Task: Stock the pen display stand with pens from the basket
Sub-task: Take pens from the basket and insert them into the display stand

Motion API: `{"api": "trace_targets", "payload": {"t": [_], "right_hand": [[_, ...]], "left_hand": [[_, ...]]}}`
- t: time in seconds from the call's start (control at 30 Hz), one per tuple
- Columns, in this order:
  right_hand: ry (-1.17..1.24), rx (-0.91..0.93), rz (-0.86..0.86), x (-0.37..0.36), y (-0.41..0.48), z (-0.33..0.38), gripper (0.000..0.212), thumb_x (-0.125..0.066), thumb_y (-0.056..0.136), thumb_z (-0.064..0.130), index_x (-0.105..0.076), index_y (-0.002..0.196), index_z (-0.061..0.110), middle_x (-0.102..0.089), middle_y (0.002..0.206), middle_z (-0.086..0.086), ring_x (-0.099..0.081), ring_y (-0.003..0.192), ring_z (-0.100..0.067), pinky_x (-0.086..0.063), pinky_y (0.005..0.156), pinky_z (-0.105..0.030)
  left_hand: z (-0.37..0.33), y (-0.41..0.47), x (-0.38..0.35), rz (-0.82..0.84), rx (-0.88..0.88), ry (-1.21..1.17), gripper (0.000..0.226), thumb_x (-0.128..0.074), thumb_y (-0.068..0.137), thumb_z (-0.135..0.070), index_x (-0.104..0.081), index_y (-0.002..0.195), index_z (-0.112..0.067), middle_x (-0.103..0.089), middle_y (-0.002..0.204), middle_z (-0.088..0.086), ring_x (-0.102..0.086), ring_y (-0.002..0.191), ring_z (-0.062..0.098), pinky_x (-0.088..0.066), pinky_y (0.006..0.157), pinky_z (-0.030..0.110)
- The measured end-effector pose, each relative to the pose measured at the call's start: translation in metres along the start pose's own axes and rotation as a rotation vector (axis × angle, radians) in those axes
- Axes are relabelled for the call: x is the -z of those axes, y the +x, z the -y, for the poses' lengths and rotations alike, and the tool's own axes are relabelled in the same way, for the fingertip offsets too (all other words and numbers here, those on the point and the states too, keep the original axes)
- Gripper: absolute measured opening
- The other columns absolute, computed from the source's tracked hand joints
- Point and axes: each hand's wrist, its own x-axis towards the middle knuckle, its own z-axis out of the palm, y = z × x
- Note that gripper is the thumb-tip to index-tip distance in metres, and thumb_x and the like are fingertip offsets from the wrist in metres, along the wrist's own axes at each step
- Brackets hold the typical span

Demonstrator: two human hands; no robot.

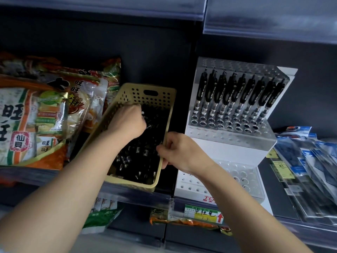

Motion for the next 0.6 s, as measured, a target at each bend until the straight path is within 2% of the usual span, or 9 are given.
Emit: {"api": "trace_targets", "payload": {"t": [0.07,0.13,0.23,0.3,0.37,0.47,0.6], "right_hand": [[-0.025,0.029,-0.006,0.000,-0.003,0.002,0.024,-0.054,0.089,0.020,-0.043,0.068,0.019,-0.072,0.064,-0.001,-0.052,0.051,0.001,-0.034,0.052,-0.013],[-0.045,0.056,-0.014,0.000,-0.004,0.002,0.026,-0.054,0.089,0.019,-0.041,0.067,0.021,-0.072,0.064,0.000,-0.051,0.052,0.002,-0.037,0.053,-0.013],[-0.052,0.084,-0.018,0.000,-0.005,0.002,0.027,-0.054,0.090,0.018,-0.040,0.067,0.022,-0.072,0.065,0.000,-0.051,0.054,0.001,-0.037,0.055,-0.012],[-0.047,0.084,-0.011,0.001,-0.005,0.001,0.026,-0.054,0.090,0.020,-0.041,0.067,0.021,-0.072,0.065,-0.001,-0.050,0.053,0.002,-0.036,0.054,-0.011],[-0.039,0.081,-0.008,0.001,-0.005,0.001,0.026,-0.054,0.091,0.020,-0.041,0.068,0.021,-0.072,0.066,-0.002,-0.049,0.051,0.003,-0.035,0.053,-0.009],[-0.016,0.080,-0.004,0.001,-0.004,0.001,0.026,-0.053,0.091,0.020,-0.041,0.068,0.023,-0.073,0.067,-0.003,-0.050,0.049,0.005,-0.035,0.051,-0.010],[0.017,0.046,-0.010,0.000,-0.001,-0.002,0.024,-0.053,0.092,0.022,-0.044,0.070,0.022,-0.073,0.067,-0.002,-0.056,0.059,-0.001,-0.035,0.055,-0.014]], "left_hand": [[0.005,0.022,-0.016,0.134,0.095,0.032,0.059,-0.056,0.089,-0.038,-0.040,0.135,-0.006,-0.046,0.138,0.017,-0.047,0.123,0.033,-0.042,0.099,0.039],[0.010,0.031,-0.026,0.177,0.187,0.002,0.078,-0.061,0.078,-0.058,-0.040,0.136,-0.011,-0.050,0.136,0.014,-0.050,0.120,0.034,-0.045,0.097,0.042],[0.013,0.032,-0.032,0.169,0.263,-0.101,0.074,-0.065,0.069,-0.064,-0.056,0.122,-0.014,-0.060,0.123,0.011,-0.058,0.108,0.032,-0.050,0.091,0.039],[0.010,0.030,-0.033,0.194,0.294,-0.224,0.059,-0.068,0.072,-0.055,-0.062,0.114,-0.013,-0.064,0.114,0.011,-0.061,0.099,0.030,-0.051,0.088,0.038],[0.008,0.029,-0.036,0.217,0.318,-0.326,0.044,-0.068,0.078,-0.035,-0.060,0.113,-0.010,-0.063,0.111,0.012,-0.060,0.098,0.030,-0.051,0.087,0.037],[0.013,0.027,-0.037,0.209,0.371,-0.554,0.035,-0.070,0.077,-0.016,-0.062,0.111,-0.011,-0.063,0.110,0.011,-0.060,0.098,0.028,-0.050,0.085,0.033],[0.018,0.020,-0.030,0.124,0.431,-0.827,0.031,-0.070,0.076,-0.004,-0.061,0.103,-0.016,-0.063,0.105,0.008,-0.057,0.094,0.024,-0.044,0.079,0.029]]}}
